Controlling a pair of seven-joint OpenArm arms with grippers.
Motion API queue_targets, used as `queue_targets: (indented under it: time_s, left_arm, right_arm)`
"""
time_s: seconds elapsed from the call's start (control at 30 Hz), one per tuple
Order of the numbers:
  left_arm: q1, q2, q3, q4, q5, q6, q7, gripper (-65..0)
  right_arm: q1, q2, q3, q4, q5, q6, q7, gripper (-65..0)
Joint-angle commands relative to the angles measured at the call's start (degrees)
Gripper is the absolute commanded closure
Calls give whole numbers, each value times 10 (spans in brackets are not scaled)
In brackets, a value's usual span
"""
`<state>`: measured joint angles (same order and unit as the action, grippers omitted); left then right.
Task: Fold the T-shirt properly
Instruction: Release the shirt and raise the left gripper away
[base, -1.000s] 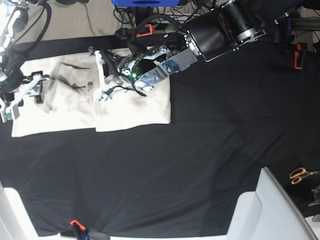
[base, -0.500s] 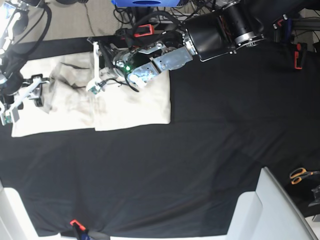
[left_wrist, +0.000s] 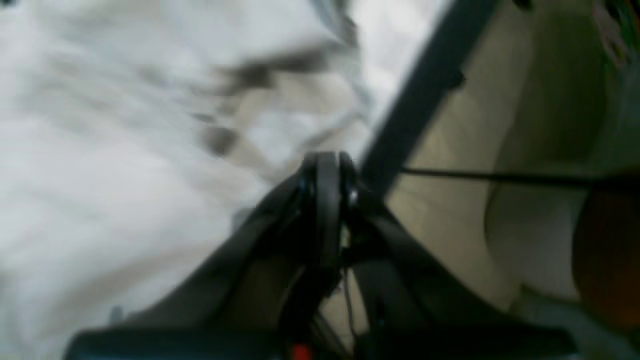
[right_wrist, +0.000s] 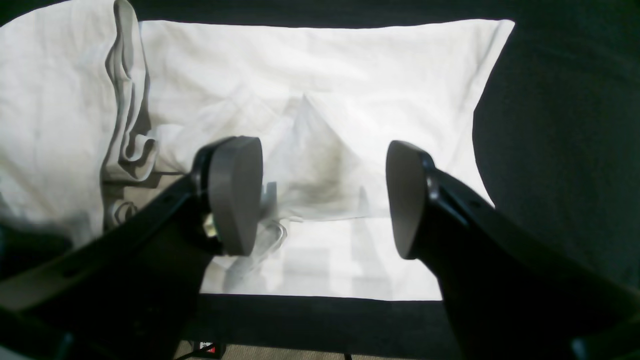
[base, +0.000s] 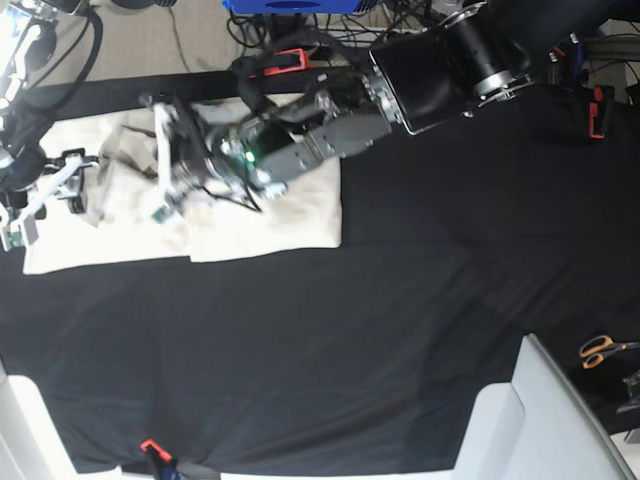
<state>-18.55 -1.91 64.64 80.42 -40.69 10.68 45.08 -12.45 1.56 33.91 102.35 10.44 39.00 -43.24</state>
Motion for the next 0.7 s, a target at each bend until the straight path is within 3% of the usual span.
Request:
queue_targets:
  time_s: [0.0, 0.2, 0.3, 0.43, 0.57, 0.67]
  left_arm:
    - [-8, 5, -9, 7, -6, -1, -6, 0]
    - [-8, -31, -39, -20, -5, 0, -6, 0]
    - [0, -73, -85, 5, -9, 0, -9, 0]
    - [77, -151, -264, 50, -9, -1, -10, 0]
    - [175, -205, -414, 103, -9, -3, -11, 0]
    - [245, -218, -484, 141, -8, -3, -13, 0]
  right_arm:
    - [4, 5, 3, 8, 7, -1, 12, -356]
    - [4, 6, 4, 8, 7, -1, 12, -356]
    - [9, 6, 4, 8, 9, -1, 12, -356]
    - [57, 6, 46, -10, 24, 2, -26, -359]
    - [125, 23, 157, -68, 112, 10, -127, -360]
    - [159, 58, 210, -160, 193, 10, -183, -366]
